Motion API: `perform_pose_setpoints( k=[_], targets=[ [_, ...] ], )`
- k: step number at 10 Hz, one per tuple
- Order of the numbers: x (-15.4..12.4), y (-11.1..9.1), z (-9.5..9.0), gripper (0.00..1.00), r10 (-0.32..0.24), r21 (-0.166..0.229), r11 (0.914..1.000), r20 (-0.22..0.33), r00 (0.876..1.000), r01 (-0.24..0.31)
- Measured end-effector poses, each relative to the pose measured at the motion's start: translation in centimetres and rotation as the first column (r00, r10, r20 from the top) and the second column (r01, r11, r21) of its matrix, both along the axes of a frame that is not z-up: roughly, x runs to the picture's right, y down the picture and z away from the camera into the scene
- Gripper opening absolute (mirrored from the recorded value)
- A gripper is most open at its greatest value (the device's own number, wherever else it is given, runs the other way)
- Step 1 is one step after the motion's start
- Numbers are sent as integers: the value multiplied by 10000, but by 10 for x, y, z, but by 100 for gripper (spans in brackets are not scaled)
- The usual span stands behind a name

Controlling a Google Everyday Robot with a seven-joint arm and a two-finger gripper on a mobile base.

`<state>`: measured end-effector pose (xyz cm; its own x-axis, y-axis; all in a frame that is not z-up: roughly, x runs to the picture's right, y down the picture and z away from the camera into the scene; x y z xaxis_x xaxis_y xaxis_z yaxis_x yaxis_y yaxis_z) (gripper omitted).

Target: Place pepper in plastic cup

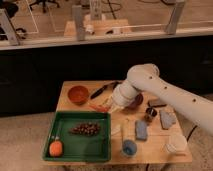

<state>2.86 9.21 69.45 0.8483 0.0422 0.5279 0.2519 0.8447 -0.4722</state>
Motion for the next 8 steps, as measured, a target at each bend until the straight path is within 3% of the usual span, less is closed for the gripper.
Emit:
perform_pose_setpoints(
  k=[1, 3, 4, 5, 6, 8],
  targets=[
    [2, 3, -2, 0, 166, -245, 9996, 145, 9998, -162],
    [17, 18, -17, 0, 931, -1222, 9888, 532, 9942, -860],
    [41, 34, -37, 0, 1440, -1870, 9735, 531, 9881, -1318],
    [52, 40, -46, 0, 1748, -2229, 9620, 595, 9828, -1576],
    [61, 44, -53, 0, 2078, -2450, 9513, 606, 9763, -1872],
    [80, 63, -66, 0, 2832, -2958, 9199, 471, 9579, -2574]
  ],
)
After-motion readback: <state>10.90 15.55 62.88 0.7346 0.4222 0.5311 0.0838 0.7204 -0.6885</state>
